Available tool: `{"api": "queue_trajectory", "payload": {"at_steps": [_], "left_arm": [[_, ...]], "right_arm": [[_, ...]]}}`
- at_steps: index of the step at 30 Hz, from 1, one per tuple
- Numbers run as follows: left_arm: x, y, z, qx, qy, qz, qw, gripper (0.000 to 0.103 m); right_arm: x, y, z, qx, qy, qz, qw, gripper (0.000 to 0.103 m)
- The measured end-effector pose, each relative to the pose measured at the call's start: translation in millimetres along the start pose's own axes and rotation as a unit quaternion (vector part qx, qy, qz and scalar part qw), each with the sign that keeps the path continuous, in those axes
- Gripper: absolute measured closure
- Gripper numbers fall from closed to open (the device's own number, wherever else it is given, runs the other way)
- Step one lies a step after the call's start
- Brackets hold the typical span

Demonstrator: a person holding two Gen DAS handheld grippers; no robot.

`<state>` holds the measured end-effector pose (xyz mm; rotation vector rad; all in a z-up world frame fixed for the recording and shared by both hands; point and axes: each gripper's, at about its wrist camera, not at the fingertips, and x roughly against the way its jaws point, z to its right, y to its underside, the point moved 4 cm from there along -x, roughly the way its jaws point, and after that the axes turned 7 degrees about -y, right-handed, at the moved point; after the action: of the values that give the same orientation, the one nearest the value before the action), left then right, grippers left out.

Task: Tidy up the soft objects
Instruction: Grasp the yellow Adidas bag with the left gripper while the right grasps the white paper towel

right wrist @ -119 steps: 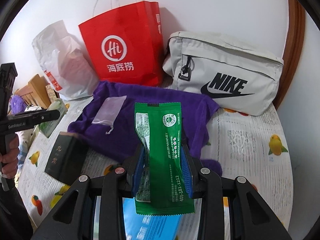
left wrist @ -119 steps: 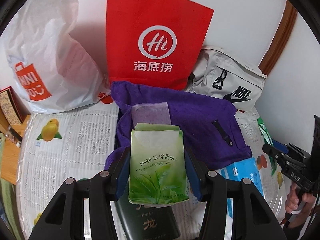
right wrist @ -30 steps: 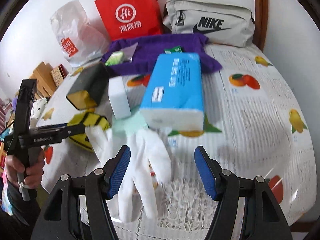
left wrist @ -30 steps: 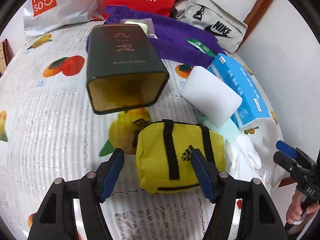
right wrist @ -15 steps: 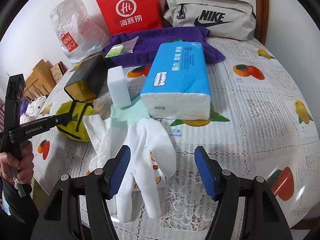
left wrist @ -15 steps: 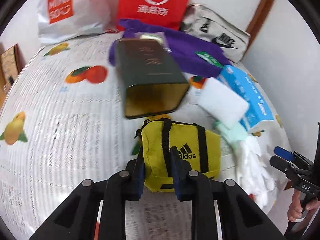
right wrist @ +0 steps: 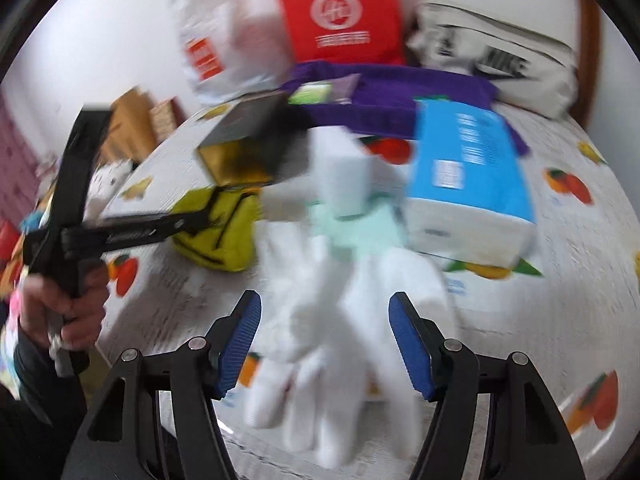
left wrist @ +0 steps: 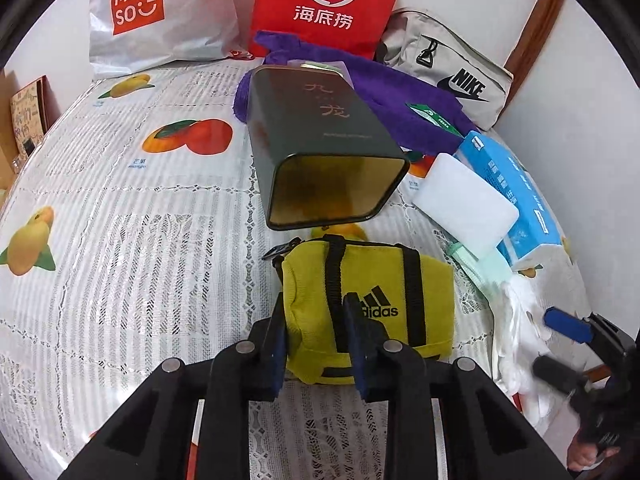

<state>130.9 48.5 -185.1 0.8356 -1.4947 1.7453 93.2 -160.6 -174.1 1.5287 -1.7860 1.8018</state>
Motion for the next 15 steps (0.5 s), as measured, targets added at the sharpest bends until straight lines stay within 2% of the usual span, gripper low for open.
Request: {"api": "queue_trajectory", "payload": {"at_steps": [2, 4, 5, 6, 7, 9, 12, 15], "left_arm": [[-1, 0, 0, -0.001, 0.003, -0.002, 1.0000, 0.077], [0, -1, -1, 0.000, 0.006, -0.003, 1.0000, 0.077], [0, -1, -1, -0.001, 0.007, -0.003, 1.0000, 0.077], [-1, -1, -1, -0.001, 0.009, -0.003, 1.0000, 0.077], [-1, -1, -2, -0.001, 0.013, -0.003, 0.9999, 0.077], [-1, -2, -2, -0.001, 0.016, -0.005, 0.9999, 0.077], [-1, -2, -2, 0.000, 0.016, -0.005, 0.9999, 0.076], [-1, -1, -1, -0.003, 0.017, -0.005, 0.9998, 0.074]], "right_arm": [[-8, 1, -9, 0.019, 0.007, -0.005, 1.000, 0.040], [-19, 1, -14, 0.032, 0.013, -0.018, 0.999, 0.047], [-25, 2, -15, 0.034, 0.017, -0.028, 0.999, 0.056], [-33, 3, -14, 0.032, 0.026, -0.041, 0.998, 0.071], [-36, 4, -12, 0.031, 0.030, -0.046, 0.998, 0.074], [-31, 2, -15, 0.039, 0.027, -0.034, 0.998, 0.076], [-15, -2, -19, 0.038, -0.010, -0.006, 0.999, 0.076], [-6, -5, -19, 0.032, -0.029, 0.008, 0.999, 0.076]]}}
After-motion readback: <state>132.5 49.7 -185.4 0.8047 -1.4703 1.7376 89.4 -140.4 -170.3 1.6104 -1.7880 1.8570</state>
